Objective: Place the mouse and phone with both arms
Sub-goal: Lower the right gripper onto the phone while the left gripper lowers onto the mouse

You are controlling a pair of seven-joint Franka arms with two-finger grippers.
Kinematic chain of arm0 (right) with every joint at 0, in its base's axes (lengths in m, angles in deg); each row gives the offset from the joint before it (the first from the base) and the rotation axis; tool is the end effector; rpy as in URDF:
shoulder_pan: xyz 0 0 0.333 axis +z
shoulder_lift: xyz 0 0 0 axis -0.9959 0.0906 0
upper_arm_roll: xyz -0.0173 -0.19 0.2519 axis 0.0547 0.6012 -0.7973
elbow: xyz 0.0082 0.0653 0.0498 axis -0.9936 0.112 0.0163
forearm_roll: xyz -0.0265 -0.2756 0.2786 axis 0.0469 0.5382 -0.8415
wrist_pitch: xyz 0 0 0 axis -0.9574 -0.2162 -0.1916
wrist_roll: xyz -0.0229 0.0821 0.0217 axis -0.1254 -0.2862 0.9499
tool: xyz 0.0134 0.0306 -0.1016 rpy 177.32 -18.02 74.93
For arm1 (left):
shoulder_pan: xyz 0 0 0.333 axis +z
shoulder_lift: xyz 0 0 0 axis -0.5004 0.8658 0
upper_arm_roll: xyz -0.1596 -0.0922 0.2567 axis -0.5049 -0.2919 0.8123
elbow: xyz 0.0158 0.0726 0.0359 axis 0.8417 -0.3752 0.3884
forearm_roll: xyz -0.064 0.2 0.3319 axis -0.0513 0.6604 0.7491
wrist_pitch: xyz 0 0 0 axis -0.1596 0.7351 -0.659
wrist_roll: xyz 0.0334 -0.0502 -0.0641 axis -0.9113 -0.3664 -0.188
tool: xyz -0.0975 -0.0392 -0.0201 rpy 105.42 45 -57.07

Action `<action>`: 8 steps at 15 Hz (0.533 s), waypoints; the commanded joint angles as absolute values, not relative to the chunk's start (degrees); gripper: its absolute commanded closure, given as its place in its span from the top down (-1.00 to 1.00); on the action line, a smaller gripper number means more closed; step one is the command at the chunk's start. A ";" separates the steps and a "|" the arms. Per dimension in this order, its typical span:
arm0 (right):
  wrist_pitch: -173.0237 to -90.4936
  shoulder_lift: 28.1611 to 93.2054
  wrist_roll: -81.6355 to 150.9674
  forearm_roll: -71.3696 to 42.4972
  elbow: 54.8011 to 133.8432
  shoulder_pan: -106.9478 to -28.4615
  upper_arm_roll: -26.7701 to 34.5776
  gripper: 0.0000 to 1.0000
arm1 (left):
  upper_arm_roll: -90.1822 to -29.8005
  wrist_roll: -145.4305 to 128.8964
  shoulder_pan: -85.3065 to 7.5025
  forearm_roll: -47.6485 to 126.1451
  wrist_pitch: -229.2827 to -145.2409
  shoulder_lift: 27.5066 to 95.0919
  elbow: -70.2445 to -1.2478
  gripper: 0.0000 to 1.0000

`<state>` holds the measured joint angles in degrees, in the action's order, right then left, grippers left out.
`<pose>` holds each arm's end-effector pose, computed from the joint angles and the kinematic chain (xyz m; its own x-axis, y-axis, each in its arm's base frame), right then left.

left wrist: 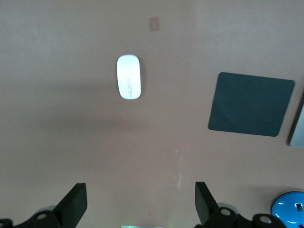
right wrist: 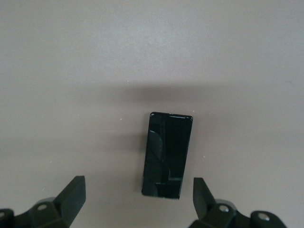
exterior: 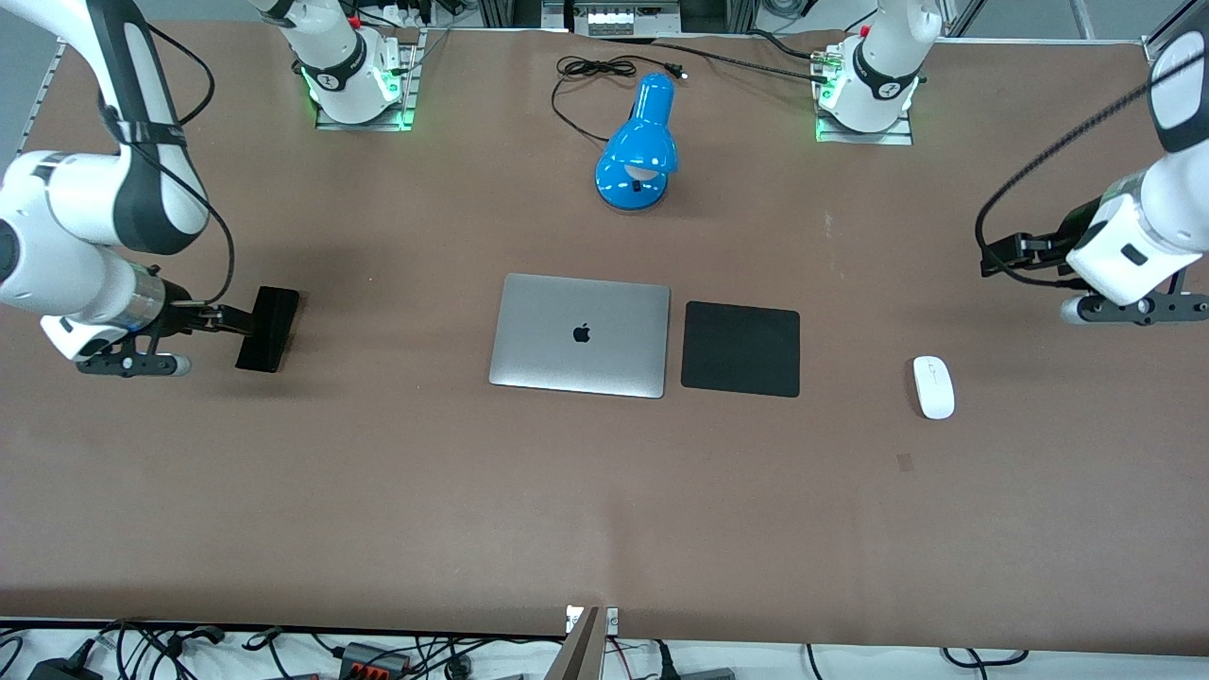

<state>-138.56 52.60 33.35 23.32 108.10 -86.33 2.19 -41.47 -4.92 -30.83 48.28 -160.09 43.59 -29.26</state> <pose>0.5913 -0.0538 0.3291 0.9945 -0.0184 -0.1031 -0.0162 -0.9996 0.0220 0.5833 -0.0053 0.5204 0.9798 0.0454 -0.1946 0.0439 -0.9990 -0.0121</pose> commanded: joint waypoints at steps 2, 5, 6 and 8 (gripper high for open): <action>-144.62 54.78 32.45 24.17 112.81 -87.35 1.88 1.00 | -41.40 -4.89 -30.21 49.56 -173.86 45.78 -37.01 1.00; -147.53 58.48 32.45 24.17 112.99 -88.23 1.88 1.00 | -41.49 -4.46 -28.90 53.94 -182.65 49.02 -40.00 1.00; -147.62 59.36 32.36 24.08 112.99 -88.58 1.88 1.00 | -41.58 -4.45 -28.28 53.95 -185.12 50.78 -40.88 1.00; -148.41 60.59 32.36 24.17 112.99 -89.89 1.80 1.00 | -41.49 -4.37 -28.27 53.95 -190.91 54.47 -42.46 1.00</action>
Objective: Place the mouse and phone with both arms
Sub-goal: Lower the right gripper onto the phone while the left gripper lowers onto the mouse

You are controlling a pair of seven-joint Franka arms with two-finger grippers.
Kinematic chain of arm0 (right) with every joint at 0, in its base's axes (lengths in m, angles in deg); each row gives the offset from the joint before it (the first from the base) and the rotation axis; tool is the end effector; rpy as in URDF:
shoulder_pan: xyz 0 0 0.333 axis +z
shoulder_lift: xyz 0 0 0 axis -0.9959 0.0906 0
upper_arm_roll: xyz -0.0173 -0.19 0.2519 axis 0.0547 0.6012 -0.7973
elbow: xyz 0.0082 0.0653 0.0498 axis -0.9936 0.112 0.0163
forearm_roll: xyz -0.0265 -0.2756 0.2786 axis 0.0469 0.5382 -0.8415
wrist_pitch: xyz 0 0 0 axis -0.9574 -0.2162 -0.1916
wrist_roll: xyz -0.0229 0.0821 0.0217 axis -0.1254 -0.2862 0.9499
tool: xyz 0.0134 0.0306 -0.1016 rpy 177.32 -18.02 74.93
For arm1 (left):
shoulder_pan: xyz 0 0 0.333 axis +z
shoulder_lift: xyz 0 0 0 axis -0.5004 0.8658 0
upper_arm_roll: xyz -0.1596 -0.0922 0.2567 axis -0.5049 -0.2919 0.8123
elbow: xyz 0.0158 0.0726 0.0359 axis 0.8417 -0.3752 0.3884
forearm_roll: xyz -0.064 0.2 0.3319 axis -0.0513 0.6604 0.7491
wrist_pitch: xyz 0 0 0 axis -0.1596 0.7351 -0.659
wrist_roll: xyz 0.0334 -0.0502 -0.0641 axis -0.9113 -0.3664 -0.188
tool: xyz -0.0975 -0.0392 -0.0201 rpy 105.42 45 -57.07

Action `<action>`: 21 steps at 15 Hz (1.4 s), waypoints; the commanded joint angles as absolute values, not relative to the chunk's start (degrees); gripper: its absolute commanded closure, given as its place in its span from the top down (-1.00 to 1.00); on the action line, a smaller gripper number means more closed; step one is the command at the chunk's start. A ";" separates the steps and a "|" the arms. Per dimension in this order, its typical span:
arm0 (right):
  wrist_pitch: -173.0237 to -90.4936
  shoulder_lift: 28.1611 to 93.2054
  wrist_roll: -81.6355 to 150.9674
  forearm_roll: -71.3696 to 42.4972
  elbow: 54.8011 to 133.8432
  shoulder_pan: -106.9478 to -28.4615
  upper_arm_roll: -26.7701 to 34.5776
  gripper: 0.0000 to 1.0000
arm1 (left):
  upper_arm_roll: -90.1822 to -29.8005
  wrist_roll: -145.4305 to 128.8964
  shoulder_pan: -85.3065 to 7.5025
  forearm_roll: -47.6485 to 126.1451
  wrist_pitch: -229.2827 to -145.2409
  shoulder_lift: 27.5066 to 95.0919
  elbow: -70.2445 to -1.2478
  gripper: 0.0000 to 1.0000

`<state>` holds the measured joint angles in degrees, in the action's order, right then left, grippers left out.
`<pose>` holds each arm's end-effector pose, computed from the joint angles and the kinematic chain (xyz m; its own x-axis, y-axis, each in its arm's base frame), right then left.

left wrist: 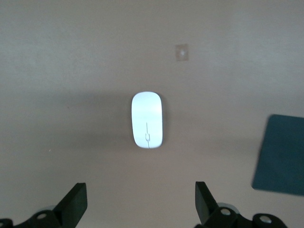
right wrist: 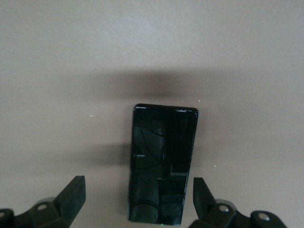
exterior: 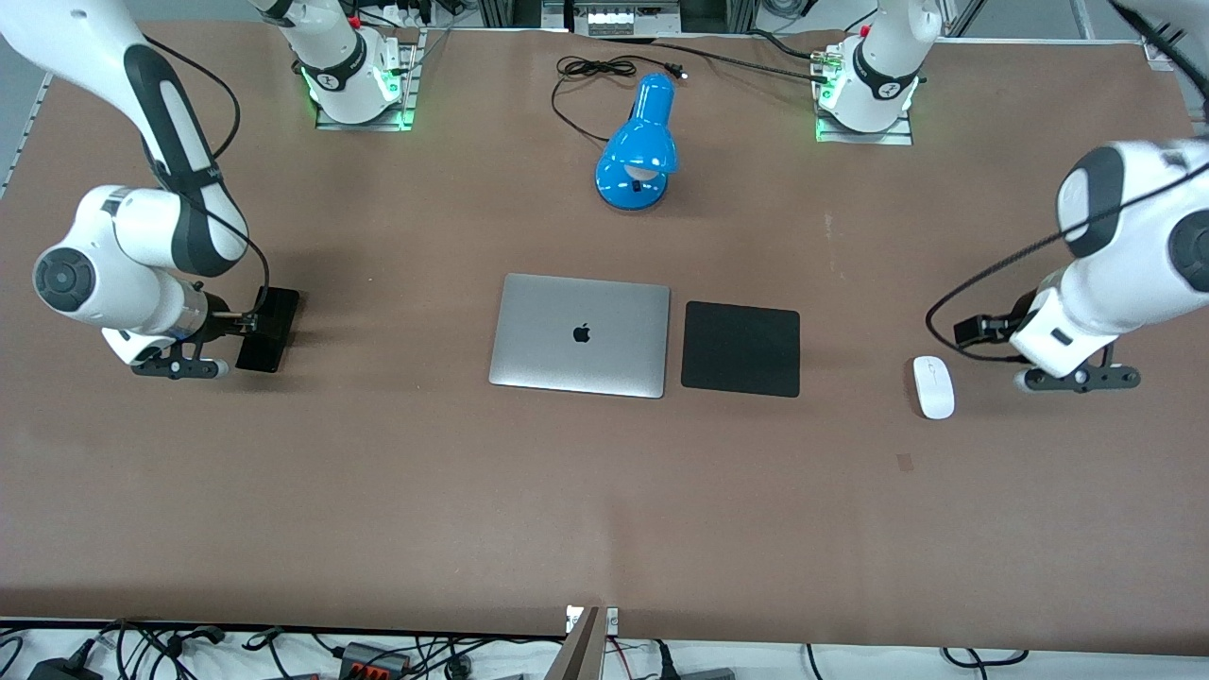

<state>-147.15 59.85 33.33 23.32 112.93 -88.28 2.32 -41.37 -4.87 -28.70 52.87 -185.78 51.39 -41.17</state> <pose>0.5726 -0.0737 0.2317 0.9852 -0.0517 -0.1635 -0.0483 -0.9985 0.0247 0.6148 0.0229 0.3754 0.9949 0.0482 -0.0890 0.0414 -0.9962 -0.0763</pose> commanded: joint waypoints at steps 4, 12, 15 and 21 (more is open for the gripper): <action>-148.68 62.44 31.84 23.90 113.07 -90.08 1.79 1.00 | -41.49 -4.19 -27.48 54.13 -206.45 59.05 -49.65 1.00; -151.31 66.13 31.66 23.64 113.07 -91.31 1.71 1.00 | -41.58 -1.82 -24.93 54.39 -231.29 65.74 -58.02 1.00; -151.58 66.49 31.48 23.11 112.81 -91.31 1.62 1.00 | -41.66 -1.82 -24.93 54.39 -231.29 65.56 -58.64 1.00; -152.11 67.19 31.39 23.02 112.72 -90.96 1.35 1.00 | -41.67 -2.26 -24.93 54.39 -231.20 65.38 -58.55 0.79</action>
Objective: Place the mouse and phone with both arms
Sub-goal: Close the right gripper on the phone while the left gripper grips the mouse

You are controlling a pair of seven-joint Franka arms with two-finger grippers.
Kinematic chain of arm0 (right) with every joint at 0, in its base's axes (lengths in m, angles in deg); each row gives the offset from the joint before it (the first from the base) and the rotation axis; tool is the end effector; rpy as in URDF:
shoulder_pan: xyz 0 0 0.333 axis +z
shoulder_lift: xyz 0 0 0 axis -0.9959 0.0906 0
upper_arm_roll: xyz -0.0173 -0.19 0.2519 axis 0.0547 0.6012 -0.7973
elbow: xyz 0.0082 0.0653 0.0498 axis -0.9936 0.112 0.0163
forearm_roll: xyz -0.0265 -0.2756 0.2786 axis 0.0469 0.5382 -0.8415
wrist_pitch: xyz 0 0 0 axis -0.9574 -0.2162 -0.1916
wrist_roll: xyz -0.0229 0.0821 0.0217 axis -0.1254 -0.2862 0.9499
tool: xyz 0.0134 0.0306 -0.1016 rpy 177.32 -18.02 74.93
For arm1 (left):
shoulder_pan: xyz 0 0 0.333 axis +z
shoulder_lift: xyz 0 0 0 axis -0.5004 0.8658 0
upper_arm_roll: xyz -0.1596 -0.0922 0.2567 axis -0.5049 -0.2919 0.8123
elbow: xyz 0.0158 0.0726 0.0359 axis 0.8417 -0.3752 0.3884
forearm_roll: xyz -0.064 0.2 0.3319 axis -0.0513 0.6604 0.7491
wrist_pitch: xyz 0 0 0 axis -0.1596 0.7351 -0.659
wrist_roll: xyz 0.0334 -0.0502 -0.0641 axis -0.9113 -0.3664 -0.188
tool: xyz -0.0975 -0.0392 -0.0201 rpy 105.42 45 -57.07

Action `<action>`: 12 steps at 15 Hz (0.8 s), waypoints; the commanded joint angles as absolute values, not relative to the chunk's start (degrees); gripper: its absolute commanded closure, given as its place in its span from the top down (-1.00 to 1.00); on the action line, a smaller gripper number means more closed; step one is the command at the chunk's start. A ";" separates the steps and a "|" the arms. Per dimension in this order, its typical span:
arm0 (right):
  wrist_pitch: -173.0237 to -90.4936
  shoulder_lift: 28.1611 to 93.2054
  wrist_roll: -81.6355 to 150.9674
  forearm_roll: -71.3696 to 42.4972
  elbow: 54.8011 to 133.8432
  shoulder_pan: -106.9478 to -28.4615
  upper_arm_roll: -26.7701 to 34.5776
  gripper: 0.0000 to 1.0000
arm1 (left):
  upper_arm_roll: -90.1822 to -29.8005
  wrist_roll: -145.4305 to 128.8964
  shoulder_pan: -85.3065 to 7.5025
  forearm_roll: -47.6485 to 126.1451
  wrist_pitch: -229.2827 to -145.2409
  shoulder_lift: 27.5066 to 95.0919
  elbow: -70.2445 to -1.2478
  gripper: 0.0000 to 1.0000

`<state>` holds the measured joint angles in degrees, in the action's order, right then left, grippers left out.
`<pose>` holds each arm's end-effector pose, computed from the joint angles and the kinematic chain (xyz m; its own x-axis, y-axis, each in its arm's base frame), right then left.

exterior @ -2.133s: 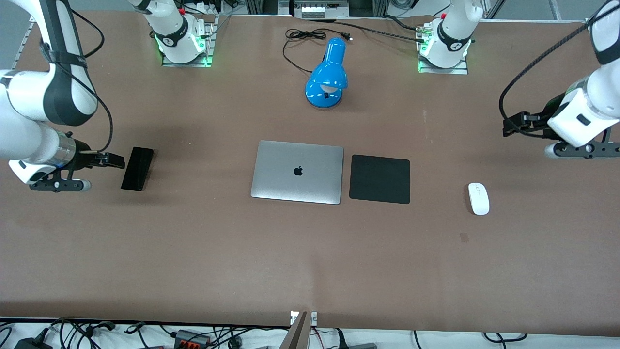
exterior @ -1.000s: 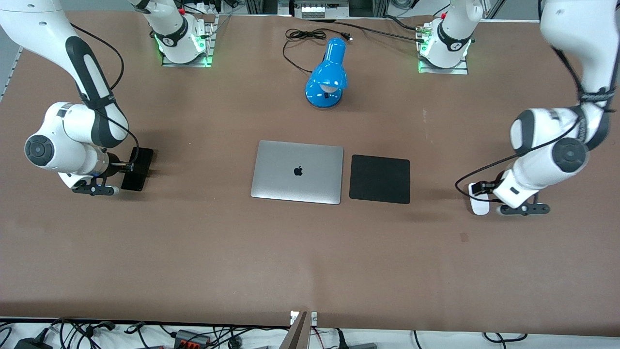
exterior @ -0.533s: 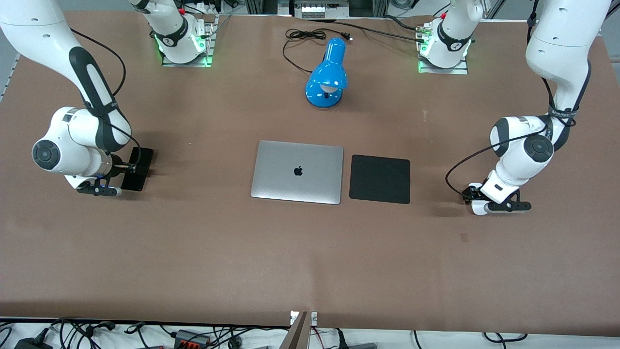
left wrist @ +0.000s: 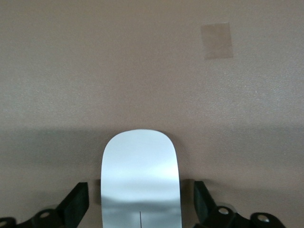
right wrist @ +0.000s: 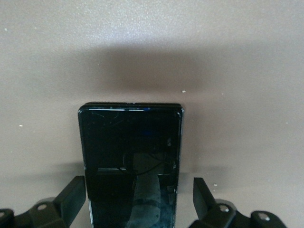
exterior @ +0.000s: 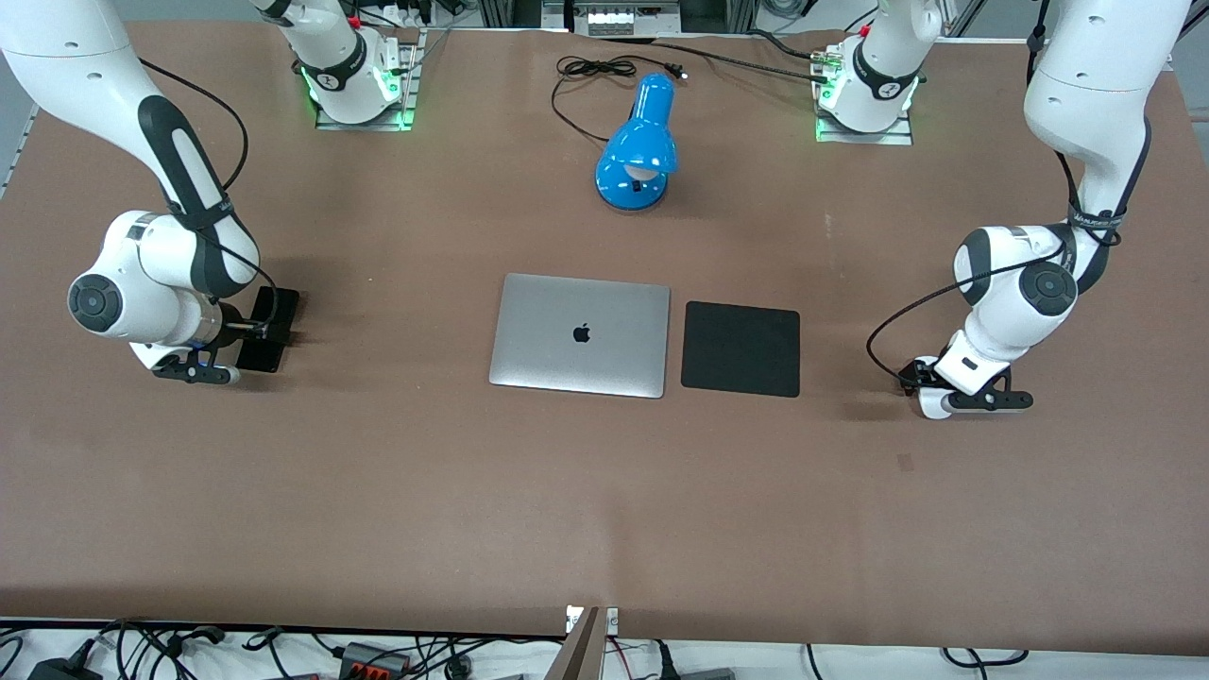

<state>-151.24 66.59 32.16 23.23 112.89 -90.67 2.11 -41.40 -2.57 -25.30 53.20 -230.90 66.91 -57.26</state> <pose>0.5627 -0.0950 0.1692 0.9722 -0.1078 -0.2078 -0.1040 -0.9941 0.0292 0.5863 0.0481 0.1655 0.9897 0.0180 0.1421 0.0242 -0.9988 -0.0417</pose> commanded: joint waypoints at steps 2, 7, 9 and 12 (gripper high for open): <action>-152.10 67.36 31.39 23.02 112.72 -90.87 1.18 1.00 | -41.67 -2.43 -24.93 54.31 -231.12 65.38 -58.55 0.56; -151.76 67.45 31.48 23.11 112.81 -90.87 1.18 1.00 | -41.67 -2.52 -24.93 54.39 -230.68 65.03 -58.47 -0.02; -151.67 67.63 31.57 23.11 112.81 -90.87 1.18 1.00 | -41.84 -2.52 -25.02 54.39 -229.45 64.86 -58.29 -0.15; -151.58 67.72 31.92 23.11 112.90 -90.87 1.18 1.00 | -42.11 -2.43 -25.11 54.30 -226.12 63.54 -56.46 -0.15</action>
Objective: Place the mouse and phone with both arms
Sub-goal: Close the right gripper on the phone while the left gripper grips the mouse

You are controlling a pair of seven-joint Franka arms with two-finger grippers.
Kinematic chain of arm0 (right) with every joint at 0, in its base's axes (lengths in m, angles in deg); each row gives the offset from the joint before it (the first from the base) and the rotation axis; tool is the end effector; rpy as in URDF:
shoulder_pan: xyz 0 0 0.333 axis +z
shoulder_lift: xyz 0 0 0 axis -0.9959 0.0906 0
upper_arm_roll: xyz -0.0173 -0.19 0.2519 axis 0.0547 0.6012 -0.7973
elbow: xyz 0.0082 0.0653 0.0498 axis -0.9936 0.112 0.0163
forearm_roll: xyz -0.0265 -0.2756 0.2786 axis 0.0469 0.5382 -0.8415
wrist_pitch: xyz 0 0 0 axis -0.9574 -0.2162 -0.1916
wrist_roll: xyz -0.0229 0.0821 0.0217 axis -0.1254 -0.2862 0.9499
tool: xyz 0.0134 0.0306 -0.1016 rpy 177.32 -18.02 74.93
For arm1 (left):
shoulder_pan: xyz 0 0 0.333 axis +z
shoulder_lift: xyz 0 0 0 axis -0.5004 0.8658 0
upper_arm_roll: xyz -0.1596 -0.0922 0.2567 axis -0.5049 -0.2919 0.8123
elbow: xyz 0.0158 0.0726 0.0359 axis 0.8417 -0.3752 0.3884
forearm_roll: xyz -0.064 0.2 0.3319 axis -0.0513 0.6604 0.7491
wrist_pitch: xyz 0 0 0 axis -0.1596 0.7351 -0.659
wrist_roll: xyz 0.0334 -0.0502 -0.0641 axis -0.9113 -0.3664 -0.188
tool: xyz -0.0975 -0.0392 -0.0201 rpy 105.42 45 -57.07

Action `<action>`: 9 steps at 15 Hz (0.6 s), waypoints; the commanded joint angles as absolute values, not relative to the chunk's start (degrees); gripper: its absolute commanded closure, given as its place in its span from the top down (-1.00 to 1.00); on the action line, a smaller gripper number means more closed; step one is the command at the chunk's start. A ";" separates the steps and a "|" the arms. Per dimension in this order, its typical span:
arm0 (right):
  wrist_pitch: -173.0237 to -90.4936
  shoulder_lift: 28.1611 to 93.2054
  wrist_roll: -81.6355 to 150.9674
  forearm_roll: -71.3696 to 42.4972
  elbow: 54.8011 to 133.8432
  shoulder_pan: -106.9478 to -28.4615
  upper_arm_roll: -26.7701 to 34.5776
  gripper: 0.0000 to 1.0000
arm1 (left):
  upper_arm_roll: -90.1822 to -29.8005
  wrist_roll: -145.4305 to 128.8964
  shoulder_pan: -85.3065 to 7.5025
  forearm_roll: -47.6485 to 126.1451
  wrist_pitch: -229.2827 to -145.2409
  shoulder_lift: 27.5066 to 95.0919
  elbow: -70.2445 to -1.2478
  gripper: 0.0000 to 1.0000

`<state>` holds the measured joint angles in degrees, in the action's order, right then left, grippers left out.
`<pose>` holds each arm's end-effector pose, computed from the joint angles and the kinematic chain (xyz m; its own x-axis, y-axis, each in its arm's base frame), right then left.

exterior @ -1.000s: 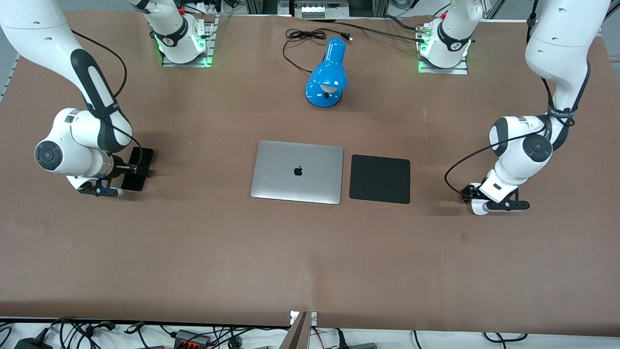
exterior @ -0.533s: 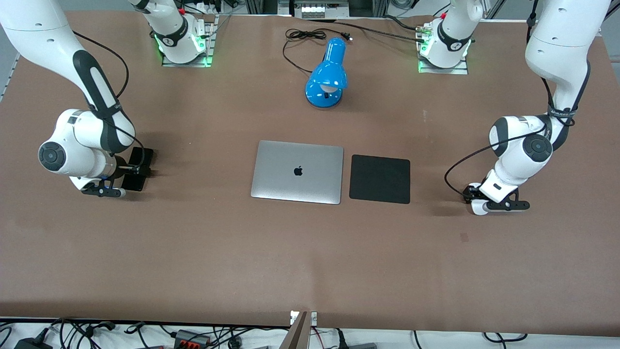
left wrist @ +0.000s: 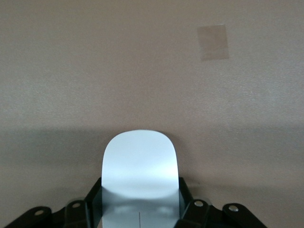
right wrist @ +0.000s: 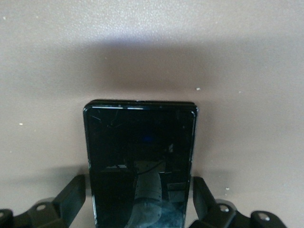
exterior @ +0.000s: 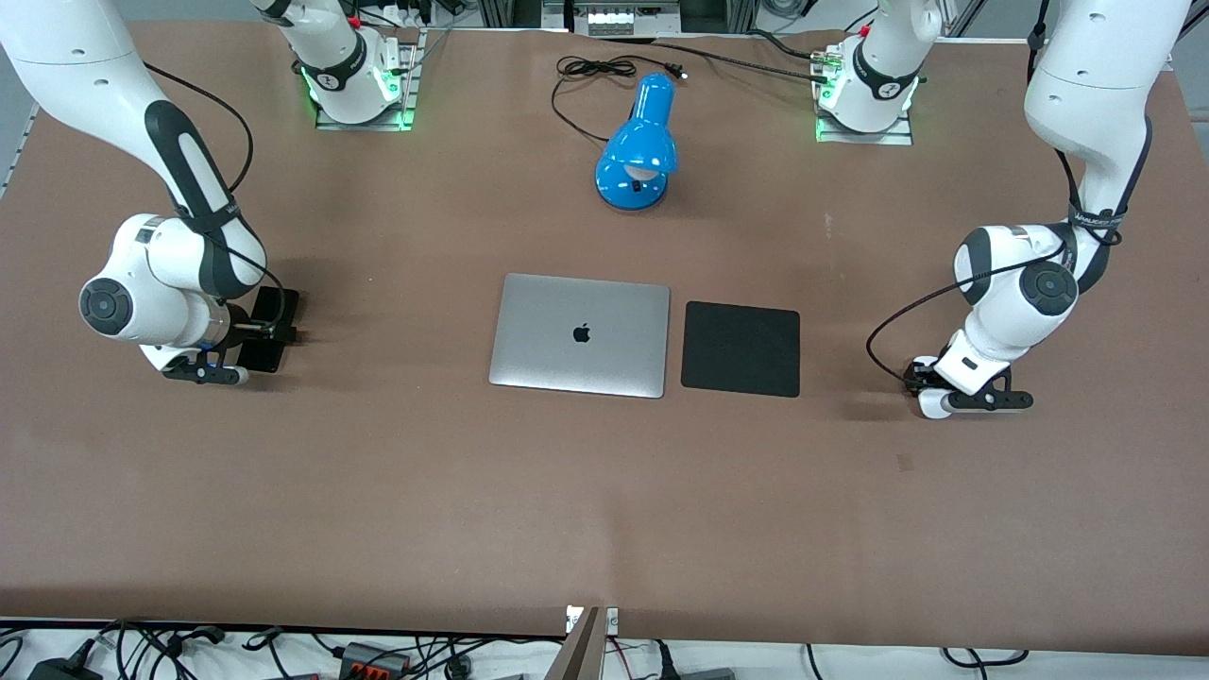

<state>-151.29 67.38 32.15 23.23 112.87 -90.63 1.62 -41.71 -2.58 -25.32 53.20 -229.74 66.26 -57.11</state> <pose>0.5615 -0.0895 0.1614 0.9705 -0.0989 -0.2201 -0.0957 -0.9951 0.0250 0.5876 0.0450 0.1710 0.9906 0.0143 0.1361 0.0199 -0.9990 -0.0400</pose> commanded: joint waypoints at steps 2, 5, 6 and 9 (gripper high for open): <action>-151.49 67.72 32.18 23.11 112.90 -90.87 1.18 0.71 | -42.19 -2.17 -25.19 54.39 -219.02 63.54 -52.25 -0.15; -151.31 67.63 32.18 23.11 112.90 -90.69 1.18 -0.13 | -42.19 -1.90 -25.46 54.39 -211.09 63.71 -46.97 -0.15; -151.31 67.63 32.36 23.20 112.90 -90.60 1.18 -0.24 | -42.19 -1.90 -25.46 54.31 -210.12 63.71 -46.34 -0.15; -150.09 67.28 33.41 23.29 112.72 -90.25 1.18 -0.35 | -42.19 -1.99 -25.81 54.39 -209.50 63.80 -44.85 -0.15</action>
